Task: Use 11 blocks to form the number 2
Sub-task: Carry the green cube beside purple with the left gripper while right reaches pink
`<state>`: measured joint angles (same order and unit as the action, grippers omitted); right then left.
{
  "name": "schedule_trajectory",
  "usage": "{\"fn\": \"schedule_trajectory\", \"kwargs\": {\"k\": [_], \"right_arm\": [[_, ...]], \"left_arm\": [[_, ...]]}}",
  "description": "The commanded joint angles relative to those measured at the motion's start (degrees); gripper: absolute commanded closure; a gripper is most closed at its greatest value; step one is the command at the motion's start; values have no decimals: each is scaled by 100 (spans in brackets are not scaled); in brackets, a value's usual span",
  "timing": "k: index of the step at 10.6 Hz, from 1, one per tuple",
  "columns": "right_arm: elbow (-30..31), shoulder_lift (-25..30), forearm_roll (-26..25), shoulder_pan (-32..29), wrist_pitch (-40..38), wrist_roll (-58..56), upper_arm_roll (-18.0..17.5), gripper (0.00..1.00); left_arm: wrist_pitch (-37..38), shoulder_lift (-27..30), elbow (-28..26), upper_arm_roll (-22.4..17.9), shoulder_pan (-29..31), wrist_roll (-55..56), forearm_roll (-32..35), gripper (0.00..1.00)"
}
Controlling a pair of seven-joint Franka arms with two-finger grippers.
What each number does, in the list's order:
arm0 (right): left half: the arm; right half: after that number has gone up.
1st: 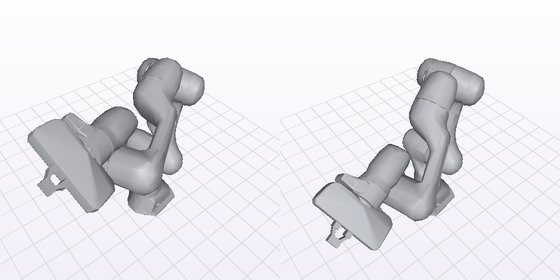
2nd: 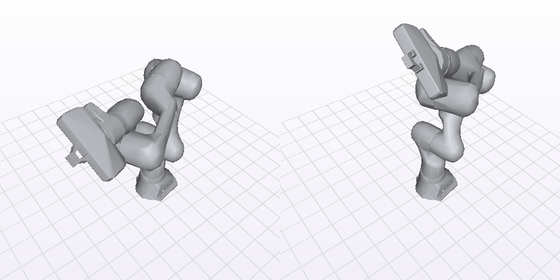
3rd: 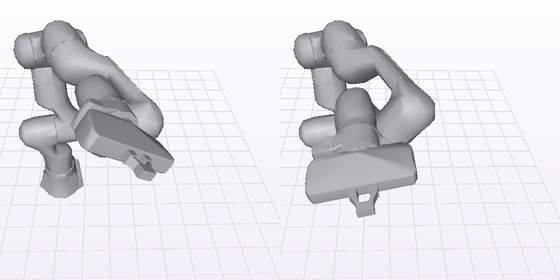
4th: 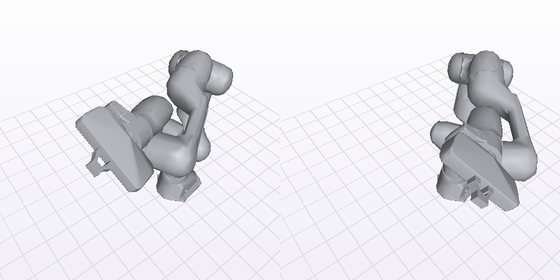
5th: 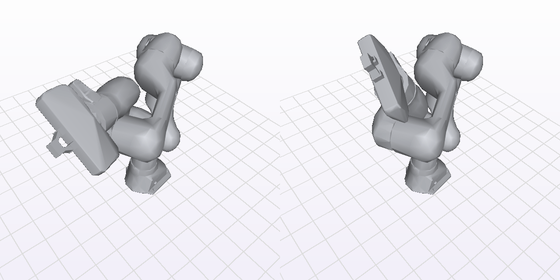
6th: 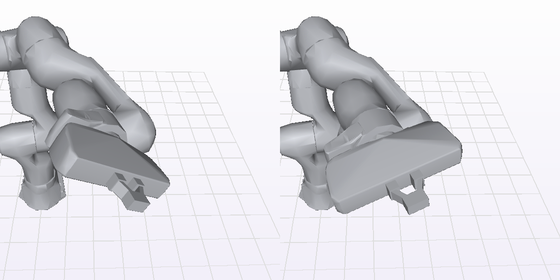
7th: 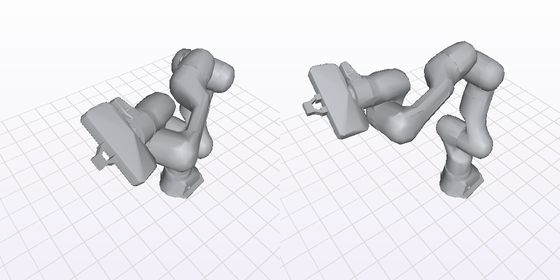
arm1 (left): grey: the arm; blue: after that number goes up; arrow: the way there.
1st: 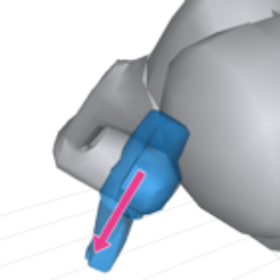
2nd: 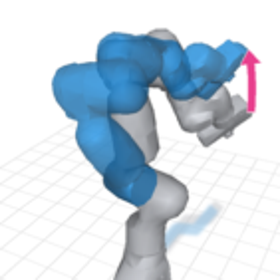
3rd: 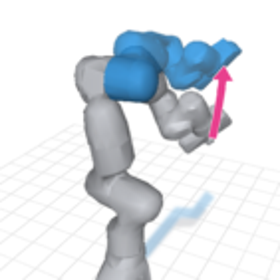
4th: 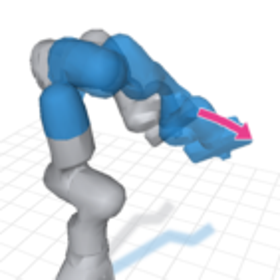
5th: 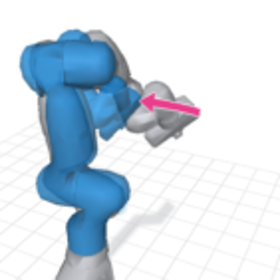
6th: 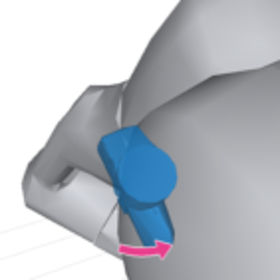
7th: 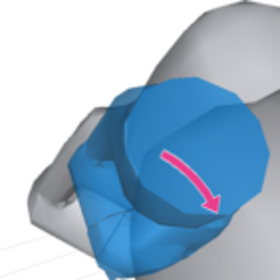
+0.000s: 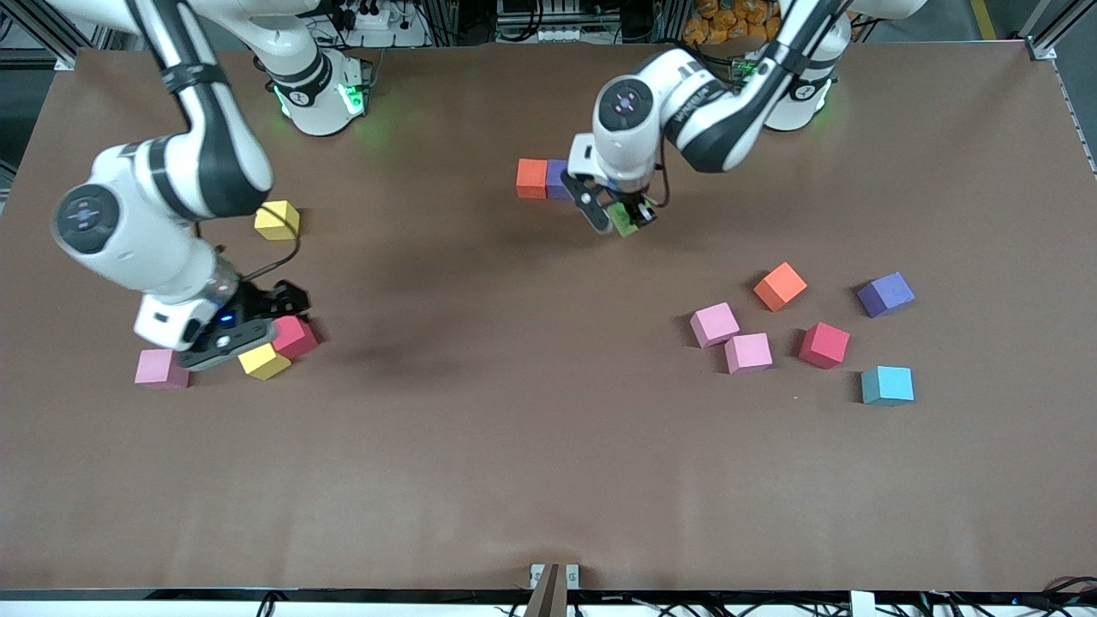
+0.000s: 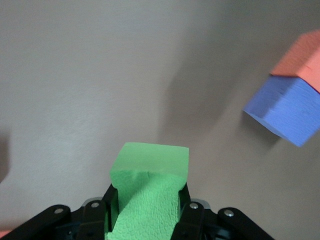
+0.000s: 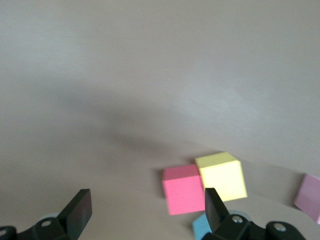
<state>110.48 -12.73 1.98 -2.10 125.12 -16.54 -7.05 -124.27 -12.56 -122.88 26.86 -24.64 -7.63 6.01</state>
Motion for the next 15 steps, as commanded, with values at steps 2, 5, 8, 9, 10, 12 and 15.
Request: {"fn": "schedule_trajectory", "kwargs": {"k": [2, 5, 8, 9, 10, 12, 15], "right_arm": [[-158, -458, 66, -344, 118, -561, 1, 0], [35, -459, 75, -605, 12, -886, 309, 0], [53, -511, -108, -844, 108, -895, 668, 0], [1, -616, -240, -906, 187, -895, 844, 0], [-17, -721, -294, -958, 414, -913, 993, 0], [-253, -1054, -303, -1020, 548, -965, 1143, 0], [-677, -1635, -198, -1301, 767, -1317, 1206, 0]], "left_arm": [[-623, 175, -595, 293, 3, -352, 287, 59], [-809, 166, -746, 372, -23, -1028, 612, 60], [-1333, 149, -1052, 522, -23, -1109, 612, 60], [-1737, 122, -1245, 522, -23, -1075, 603, 61], [-1854, 96, -1317, 522, -23, -1066, 603, 61], [-1864, 52, -1318, 618, -67, -1074, 603, 61], [-2066, -97, -1291, 802, -111, -1057, 612, 61]]}}
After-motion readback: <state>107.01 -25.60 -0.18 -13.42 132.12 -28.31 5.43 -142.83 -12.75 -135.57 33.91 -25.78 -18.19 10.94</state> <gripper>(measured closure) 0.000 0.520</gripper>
